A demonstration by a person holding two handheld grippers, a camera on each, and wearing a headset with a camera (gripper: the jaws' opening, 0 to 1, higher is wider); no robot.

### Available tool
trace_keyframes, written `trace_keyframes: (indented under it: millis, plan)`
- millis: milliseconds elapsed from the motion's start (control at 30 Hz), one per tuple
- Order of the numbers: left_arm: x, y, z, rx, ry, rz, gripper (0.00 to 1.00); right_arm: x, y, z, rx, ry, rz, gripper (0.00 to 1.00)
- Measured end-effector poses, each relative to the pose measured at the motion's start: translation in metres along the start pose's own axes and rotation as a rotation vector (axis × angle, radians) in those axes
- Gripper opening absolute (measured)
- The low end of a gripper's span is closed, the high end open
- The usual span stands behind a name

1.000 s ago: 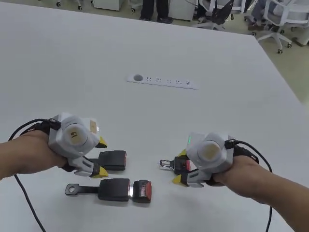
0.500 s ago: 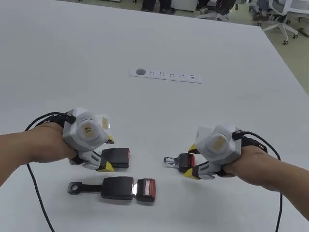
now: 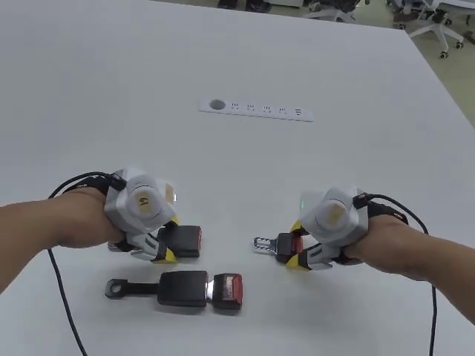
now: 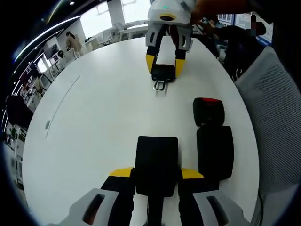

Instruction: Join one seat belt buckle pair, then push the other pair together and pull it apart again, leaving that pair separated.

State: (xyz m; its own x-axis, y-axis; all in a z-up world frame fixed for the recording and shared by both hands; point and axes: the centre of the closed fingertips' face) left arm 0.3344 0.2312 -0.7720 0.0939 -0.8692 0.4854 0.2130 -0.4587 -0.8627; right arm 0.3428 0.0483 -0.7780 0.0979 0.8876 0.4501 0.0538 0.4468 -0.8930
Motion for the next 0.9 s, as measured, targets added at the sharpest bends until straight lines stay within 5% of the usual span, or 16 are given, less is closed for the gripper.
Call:
trace_keyframes:
  millis: [433,900]
  plan:
    - [-0.003,0.002,0.002,-0.008,0.004,-0.005,0.35,0.005,0.004,0.000,0.020,-0.002,0.009,0.32]
    - [-0.001,0.002,0.001,0.006,-0.008,-0.005,0.35,0.055,0.026,0.013,0.050,-0.079,-0.018,0.32]
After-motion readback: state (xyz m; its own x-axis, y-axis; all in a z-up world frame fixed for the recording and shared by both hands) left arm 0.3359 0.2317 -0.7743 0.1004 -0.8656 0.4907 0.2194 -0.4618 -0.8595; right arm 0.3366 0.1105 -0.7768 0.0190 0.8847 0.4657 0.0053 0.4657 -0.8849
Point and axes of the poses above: the centre of the closed fingertips' face, and the gripper's own axes: y roughly forward along the fingers, z roughly to its left, x roughly out of its top, and after that the axes turned 5 degrees about x, right-handed
